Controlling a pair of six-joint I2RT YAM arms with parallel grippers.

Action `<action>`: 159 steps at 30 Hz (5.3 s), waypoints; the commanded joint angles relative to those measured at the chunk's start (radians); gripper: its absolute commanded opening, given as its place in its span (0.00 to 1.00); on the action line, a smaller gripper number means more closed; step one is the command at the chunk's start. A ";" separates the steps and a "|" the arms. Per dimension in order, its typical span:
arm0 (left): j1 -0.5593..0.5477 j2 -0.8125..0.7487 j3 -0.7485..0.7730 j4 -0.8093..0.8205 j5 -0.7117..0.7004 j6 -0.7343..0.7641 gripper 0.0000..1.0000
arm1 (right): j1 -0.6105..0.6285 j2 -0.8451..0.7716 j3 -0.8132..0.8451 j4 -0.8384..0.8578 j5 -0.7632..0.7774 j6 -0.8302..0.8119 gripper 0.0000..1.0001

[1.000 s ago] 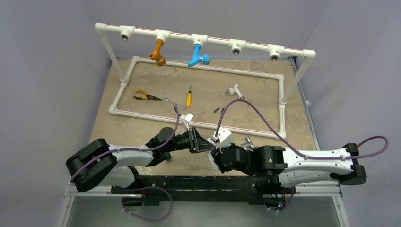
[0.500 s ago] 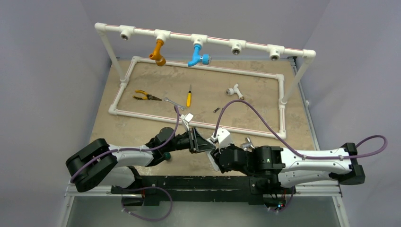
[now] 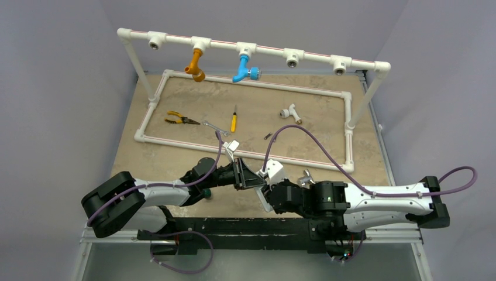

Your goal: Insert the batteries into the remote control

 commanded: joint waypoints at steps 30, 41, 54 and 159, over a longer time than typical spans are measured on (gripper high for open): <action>0.005 -0.177 -0.102 -0.171 -0.082 0.096 0.00 | -0.042 -0.068 0.015 -0.039 0.181 0.104 0.13; 0.016 -0.764 -0.107 -0.938 -0.311 0.254 0.00 | -0.296 -0.027 -0.127 0.089 0.055 0.153 0.11; 0.020 -0.610 -0.110 -0.733 -0.226 0.231 0.00 | -0.487 -0.001 -0.231 0.167 -0.131 0.098 0.20; 0.079 -0.880 -0.127 -0.861 -0.171 0.266 0.00 | -0.876 0.774 0.326 0.429 -0.033 0.136 0.38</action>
